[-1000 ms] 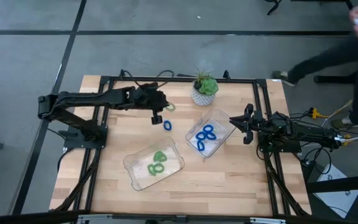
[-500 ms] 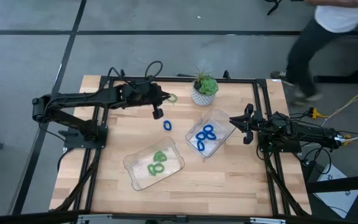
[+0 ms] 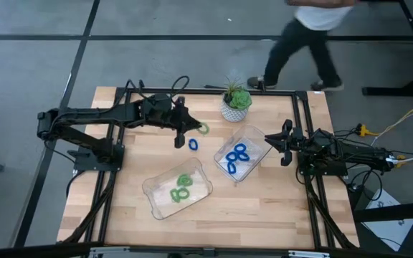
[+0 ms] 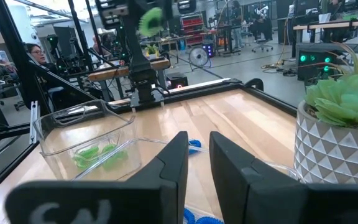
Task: Sort spring keychains
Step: Put the green spring keychain into the bottom transparent bin
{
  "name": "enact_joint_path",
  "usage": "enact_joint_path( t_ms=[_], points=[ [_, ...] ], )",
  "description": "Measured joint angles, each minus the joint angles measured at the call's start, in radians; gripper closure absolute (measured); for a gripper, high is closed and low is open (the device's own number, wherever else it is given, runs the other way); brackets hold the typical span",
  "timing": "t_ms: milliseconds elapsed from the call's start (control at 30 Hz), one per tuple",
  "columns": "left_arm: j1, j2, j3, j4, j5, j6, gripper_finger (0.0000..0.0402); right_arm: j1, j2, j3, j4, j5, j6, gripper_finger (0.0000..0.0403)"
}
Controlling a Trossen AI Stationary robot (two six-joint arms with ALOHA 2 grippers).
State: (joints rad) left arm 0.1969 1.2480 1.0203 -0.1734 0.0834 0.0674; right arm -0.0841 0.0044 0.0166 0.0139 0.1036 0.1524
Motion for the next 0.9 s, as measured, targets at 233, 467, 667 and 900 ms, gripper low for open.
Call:
enact_joint_path(
  t_ms=[233, 467, 667, 900],
  points=[
    [-0.076, 0.000, 0.000, -0.001, 0.111, -0.072, 0.0375, 0.000, 0.000, 0.000, 0.000, 0.000, 0.000, 0.0336],
    [-0.188, 0.000, 0.000, -0.006, 0.159, -0.101, 0.0373, 0.000, 0.000, 0.000, 0.000, 0.000, 0.000, 0.0336],
    [-0.278, 0.000, 0.000, -0.066, 0.310, -0.208, 0.0372, 0.000, 0.000, 0.000, 0.000, 0.000, 0.000, 0.0336],
    [-0.379, 0.000, 0.000, -0.169, 0.311, -0.284, 0.0373, 0.000, 0.000, 0.000, 0.000, 0.000, 0.000, 0.0336]
  ],
)
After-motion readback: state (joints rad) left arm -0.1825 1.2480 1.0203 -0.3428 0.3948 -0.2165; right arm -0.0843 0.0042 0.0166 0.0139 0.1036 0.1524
